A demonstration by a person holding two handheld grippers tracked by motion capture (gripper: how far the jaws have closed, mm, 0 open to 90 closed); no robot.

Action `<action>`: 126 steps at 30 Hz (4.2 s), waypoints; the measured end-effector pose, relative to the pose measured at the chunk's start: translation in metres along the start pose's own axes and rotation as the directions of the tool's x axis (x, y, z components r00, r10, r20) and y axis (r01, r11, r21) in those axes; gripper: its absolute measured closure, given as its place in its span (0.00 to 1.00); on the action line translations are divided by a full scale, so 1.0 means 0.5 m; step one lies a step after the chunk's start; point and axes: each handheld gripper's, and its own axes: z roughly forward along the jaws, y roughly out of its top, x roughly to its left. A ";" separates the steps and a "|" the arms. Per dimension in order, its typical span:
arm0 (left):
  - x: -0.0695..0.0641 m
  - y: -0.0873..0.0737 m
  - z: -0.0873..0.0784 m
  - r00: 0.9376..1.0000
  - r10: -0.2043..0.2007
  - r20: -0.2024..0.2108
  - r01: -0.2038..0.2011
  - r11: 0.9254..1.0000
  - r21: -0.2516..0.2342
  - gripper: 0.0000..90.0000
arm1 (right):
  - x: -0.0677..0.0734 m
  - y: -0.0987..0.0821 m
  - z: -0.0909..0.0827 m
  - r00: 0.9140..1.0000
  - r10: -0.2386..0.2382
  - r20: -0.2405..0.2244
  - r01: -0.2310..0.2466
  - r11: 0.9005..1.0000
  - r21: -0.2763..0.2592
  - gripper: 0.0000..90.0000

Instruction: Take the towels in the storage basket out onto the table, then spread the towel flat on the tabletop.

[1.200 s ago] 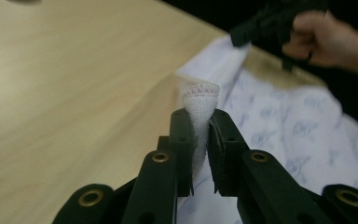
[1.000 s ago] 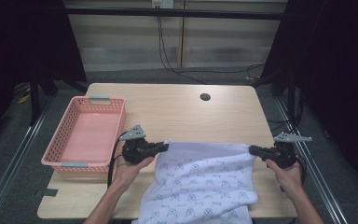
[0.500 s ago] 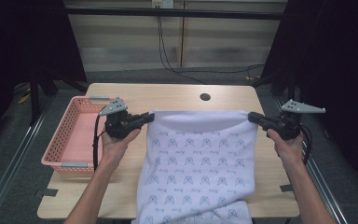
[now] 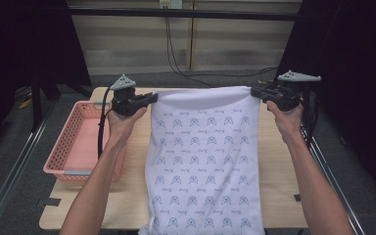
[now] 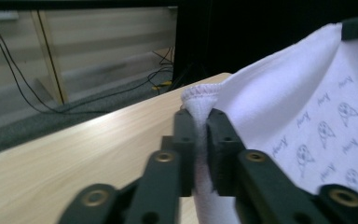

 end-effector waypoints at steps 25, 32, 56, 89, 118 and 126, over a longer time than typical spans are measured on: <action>-0.123 -0.252 0.010 0.982 -0.018 0.189 -0.040 0.953 0.299 0.80 | 0.082 -0.285 -0.067 0.990 0.026 -0.140 0.009 0.970 0.243 0.54; -0.136 -0.311 0.023 0.977 -0.006 0.211 -0.080 0.914 0.398 0.79 | 0.110 -0.358 -0.040 0.987 -0.009 -0.160 0.067 0.931 0.358 0.59; -0.200 -0.366 -0.087 0.967 -0.044 0.252 -0.081 0.881 0.466 0.93 | 0.150 -0.418 -0.126 0.984 -0.008 -0.176 0.087 0.892 0.443 0.91; -0.083 -0.313 0.015 0.996 -0.065 0.068 0.036 0.932 0.361 0.62 | 0.040 -0.354 0.052 0.999 -0.047 0.016 0.037 0.917 0.398 0.60; -0.064 -0.291 0.093 0.995 -0.058 0.084 0.023 0.928 0.372 0.95 | 0.044 -0.353 0.035 0.999 0.024 -0.044 -0.006 0.931 0.364 0.92; -0.098 -0.242 0.028 0.983 -0.035 0.180 -0.011 0.968 0.249 0.96 | 0.023 -0.304 -0.036 0.997 0.066 -0.041 -0.055 0.972 0.228 0.93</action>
